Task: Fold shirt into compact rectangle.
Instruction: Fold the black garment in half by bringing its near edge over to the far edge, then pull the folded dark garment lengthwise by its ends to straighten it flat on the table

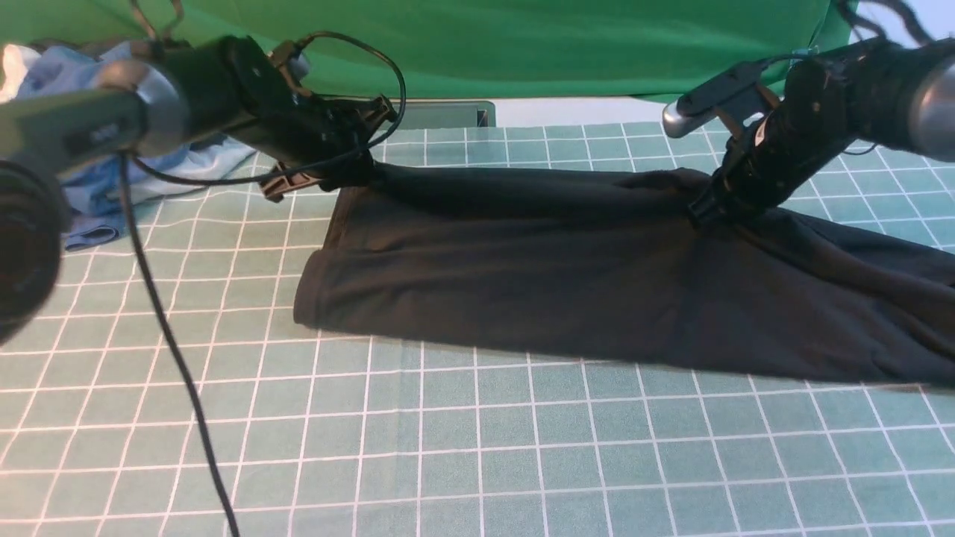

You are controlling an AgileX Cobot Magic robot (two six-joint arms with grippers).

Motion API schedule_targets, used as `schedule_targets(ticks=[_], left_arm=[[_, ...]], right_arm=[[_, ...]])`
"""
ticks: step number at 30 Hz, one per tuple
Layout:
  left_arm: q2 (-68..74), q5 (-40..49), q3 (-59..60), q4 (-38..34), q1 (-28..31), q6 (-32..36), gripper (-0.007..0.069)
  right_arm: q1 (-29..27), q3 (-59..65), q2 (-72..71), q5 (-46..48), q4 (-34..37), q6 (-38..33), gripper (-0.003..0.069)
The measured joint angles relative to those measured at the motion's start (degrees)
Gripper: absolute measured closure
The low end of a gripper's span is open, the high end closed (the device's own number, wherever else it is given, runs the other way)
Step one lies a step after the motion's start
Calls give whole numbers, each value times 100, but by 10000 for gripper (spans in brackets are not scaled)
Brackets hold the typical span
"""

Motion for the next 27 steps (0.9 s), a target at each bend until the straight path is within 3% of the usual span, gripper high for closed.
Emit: schedule_targets(ticks=[11,15,18,20,23,24,27], left_arm=[[208,-699,-17,4,0,-46,575],[208,-1000,-23,-43,2,-51,487],[173,-1000,-138,-65,83,-72,362],[125,-849,-267,-70,165,-72,288],[-12,-207,-684,-77,396,-73,197],[-23,-207,-684,-77,411,-73,197],[-135,1109,-1246,-84,633,-32,153]], right_arm=[[-49,-6,280,-720,-189,6,505],[-59,-11,272,-945,-240,277,393],[-78,-68,239,-1095,-265,442,281],[-85,-145,180,-1072,-265,479,250],[-95,-437,-61,-736,-270,501,257],[-95,-462,-80,-704,-270,501,260],[-95,-1060,-437,285,-276,501,412]])
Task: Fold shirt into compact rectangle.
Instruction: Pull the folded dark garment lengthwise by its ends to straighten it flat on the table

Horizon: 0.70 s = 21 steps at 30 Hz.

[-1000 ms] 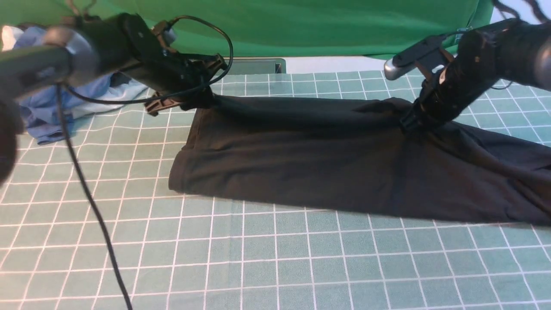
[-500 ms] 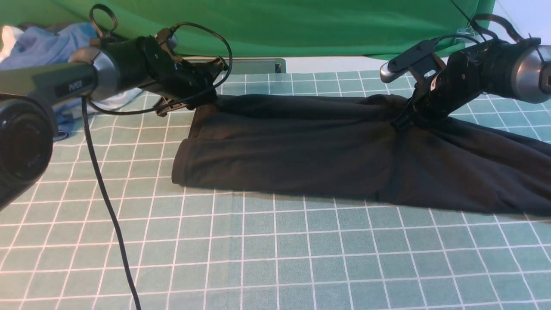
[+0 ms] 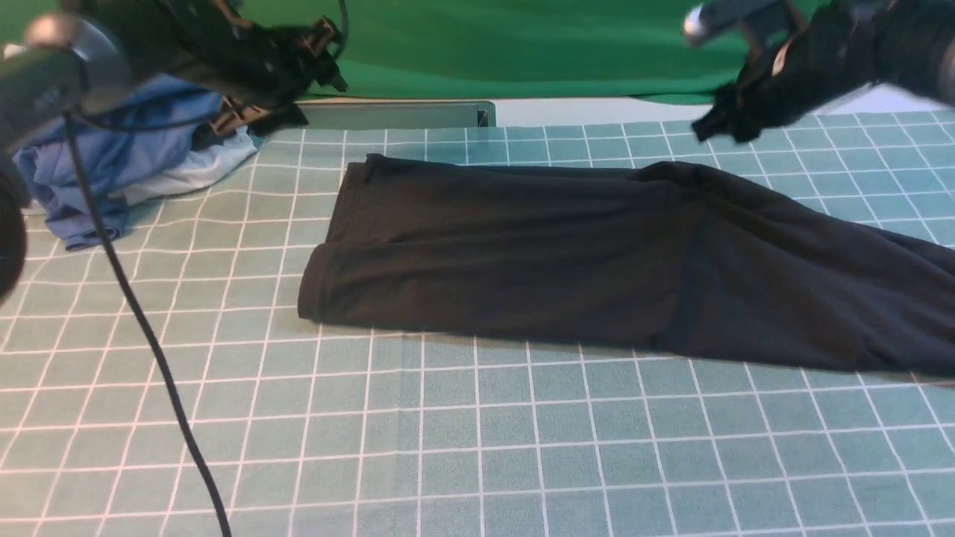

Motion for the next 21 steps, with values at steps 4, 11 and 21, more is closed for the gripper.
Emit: schedule_targets(ticks=[4,11,21], left_arm=[[-25,804,-110,5,11,425,190],[179,1093,-110,-32,-231,1252,445],[665,506,-110,-48,-265,1637,561]], right_arm=[[0,-523,-331,1510,33,0,585],[-6,-139,-1066,3105,280,45,628],[-6,2049,-2328,3129,446,352,629]])
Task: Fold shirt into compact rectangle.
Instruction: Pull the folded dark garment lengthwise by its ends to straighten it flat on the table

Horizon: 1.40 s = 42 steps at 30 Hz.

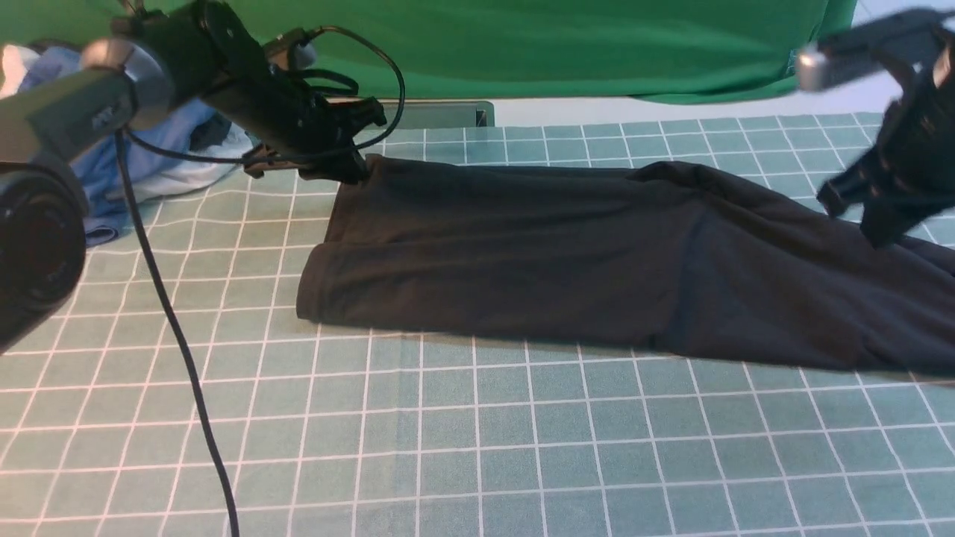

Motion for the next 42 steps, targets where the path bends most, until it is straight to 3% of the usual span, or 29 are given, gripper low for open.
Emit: schedule_targets(ticks=[6,9,15,18,20,27,34,42], left_arm=[[106,-667,-4,-70,-7,92,401],[227,-788,-18,-269,-7,275,280],[418,-941,-18,-615,-43,538,214],[445,-1037,-18,-793,-87,674,230],[454,-1092,-18,-906,-137,835,290],[468,-1037,-67,-955,-130,920,572],[512,-317,-750,-899,187,927,594],[512,-132,-884,-553,290,885,588]], right_arm=[[0,447,-142,-258,6,101,629],[0,450,-142,-486,13,121,629],[0,450,-147,-695,13,145,629],[0,450,-147,-720,13,145,629],[0,450,-147,-733,13,145,629],[0,450,-147,-733,17,151,629],[0,450,-147,-774,17,151,627],[0,450,-147,-922,17,161,627]])
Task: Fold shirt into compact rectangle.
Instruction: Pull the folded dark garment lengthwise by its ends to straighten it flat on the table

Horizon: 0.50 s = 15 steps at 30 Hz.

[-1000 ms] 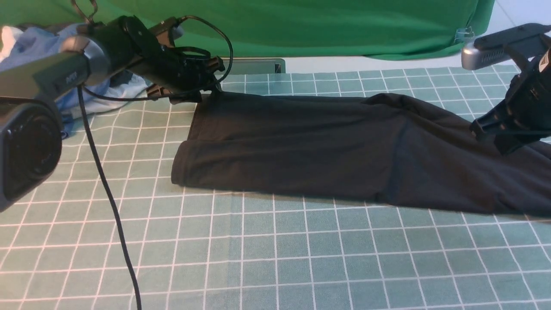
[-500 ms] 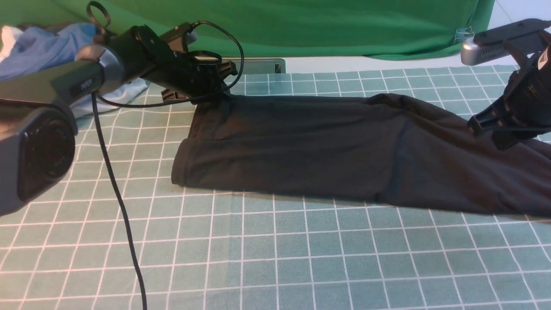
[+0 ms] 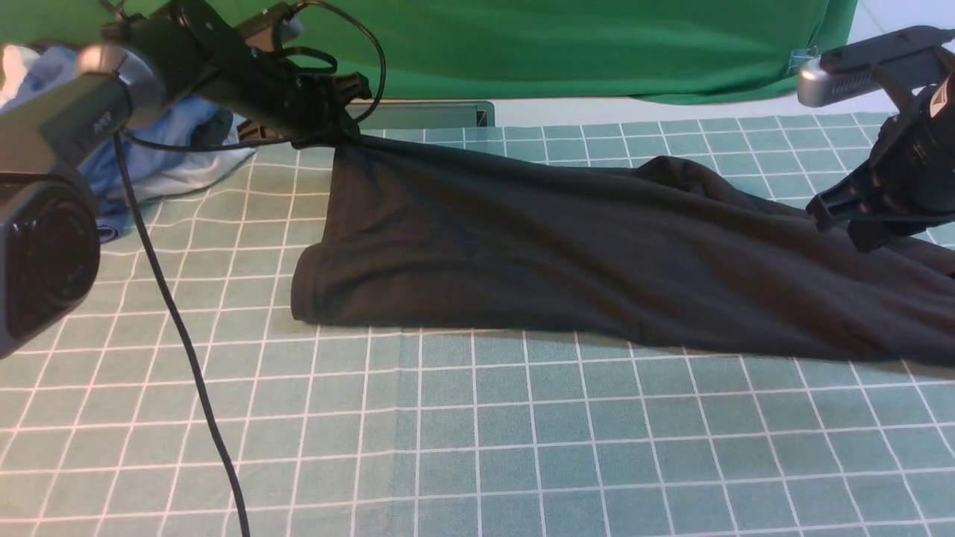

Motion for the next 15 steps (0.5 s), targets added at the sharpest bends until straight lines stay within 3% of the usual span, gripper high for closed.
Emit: schedule_targets(ticks=[5,8,9,12,15], left_arm=[[-5,5,-22,397,7,-582,494],[-61,321,-219,1178,18,-1103,373],[-68,360,-256,1230,18,-1160,365],[-291,1200,-695,1829,22,-1381,247],[-556,2105,-1189,1988,22,-1418,222]], right_arm=[[0,0,0,-18,0,2,627],[0,0,0,-18,0,2,627],[0,0,0,-18,0,2,627],[-5,0,0,130,-38,-48,627],[-210,0,0,396,-31,-148,627]])
